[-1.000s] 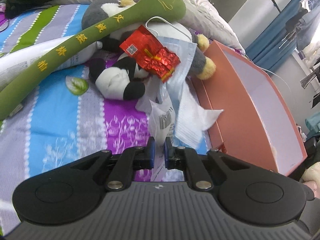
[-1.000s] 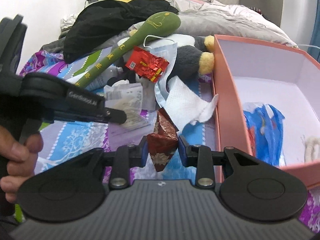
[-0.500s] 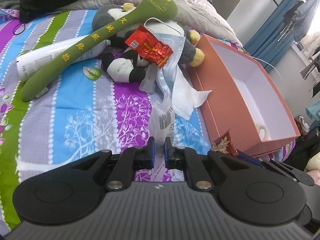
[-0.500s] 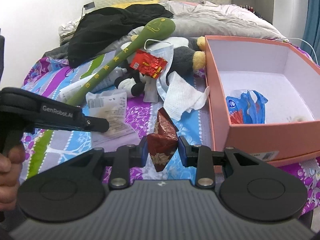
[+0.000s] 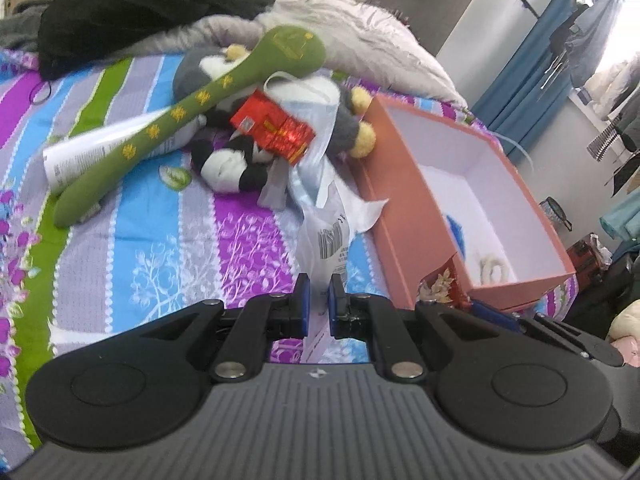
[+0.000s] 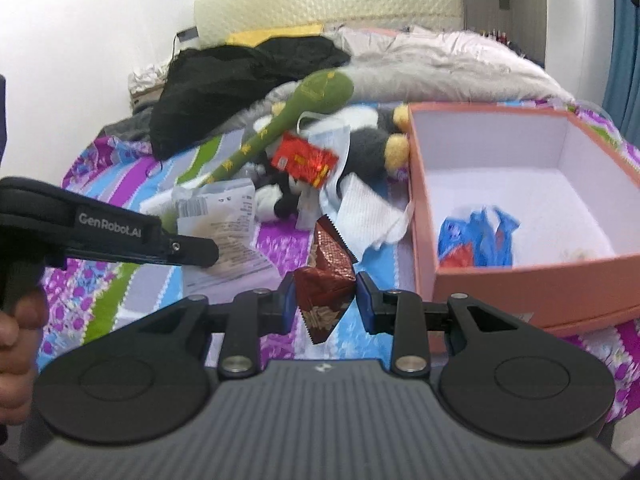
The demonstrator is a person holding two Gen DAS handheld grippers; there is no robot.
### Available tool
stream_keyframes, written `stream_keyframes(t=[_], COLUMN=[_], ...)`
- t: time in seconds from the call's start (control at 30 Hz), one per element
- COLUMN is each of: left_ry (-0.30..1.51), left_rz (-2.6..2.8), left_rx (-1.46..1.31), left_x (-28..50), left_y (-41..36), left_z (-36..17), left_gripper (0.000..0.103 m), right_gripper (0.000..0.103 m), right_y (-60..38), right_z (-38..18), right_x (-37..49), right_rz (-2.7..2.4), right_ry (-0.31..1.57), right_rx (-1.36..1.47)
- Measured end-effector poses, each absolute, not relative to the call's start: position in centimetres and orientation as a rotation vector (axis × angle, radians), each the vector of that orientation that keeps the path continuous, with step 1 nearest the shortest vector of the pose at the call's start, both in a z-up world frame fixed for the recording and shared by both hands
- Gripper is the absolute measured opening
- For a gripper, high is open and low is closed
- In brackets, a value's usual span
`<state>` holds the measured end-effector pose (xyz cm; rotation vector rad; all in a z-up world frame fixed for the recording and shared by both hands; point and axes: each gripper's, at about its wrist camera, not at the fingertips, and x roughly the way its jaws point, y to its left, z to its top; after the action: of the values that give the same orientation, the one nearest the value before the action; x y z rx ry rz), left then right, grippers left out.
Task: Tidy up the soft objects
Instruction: 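Lift the brown wrapper with the right tool and carry it over the box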
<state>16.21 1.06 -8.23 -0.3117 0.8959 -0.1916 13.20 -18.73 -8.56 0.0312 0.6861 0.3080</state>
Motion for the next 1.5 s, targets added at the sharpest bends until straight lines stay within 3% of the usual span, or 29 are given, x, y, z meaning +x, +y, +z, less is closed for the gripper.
stream_keyframes(t=[0.6,0.93,1.2,1.5], left_ry=[0.775,0.793,0.894,1.099], left_rz=[-0.309,-0.399,-0.444,-0.432], left_rx=[-0.25,-0.234,-0.223,-0.208], left_x=[20.8,25.3,30.0,34.2], left_y=[-4.4,-9.1,-13.6,-16.6], left_z=[1.6,4.0,1.8,-5.6], left_gripper=[0.011,0.011,0.011,0.011], right_gripper=[0.035,0.035,0.035,0.035], right_y=[-23.2,-27.5,-32.1,-34.7], right_z=[0.8,2.1,-0.2,-5.2], right_x=[15.9,19.5,23.2,25.9], right_rz=[0.233,0.15,0.078,0.039], right_ry=[0.466,0.481,0.621,0.797], right_rx=[0.011,0.008,0.059,0.07])
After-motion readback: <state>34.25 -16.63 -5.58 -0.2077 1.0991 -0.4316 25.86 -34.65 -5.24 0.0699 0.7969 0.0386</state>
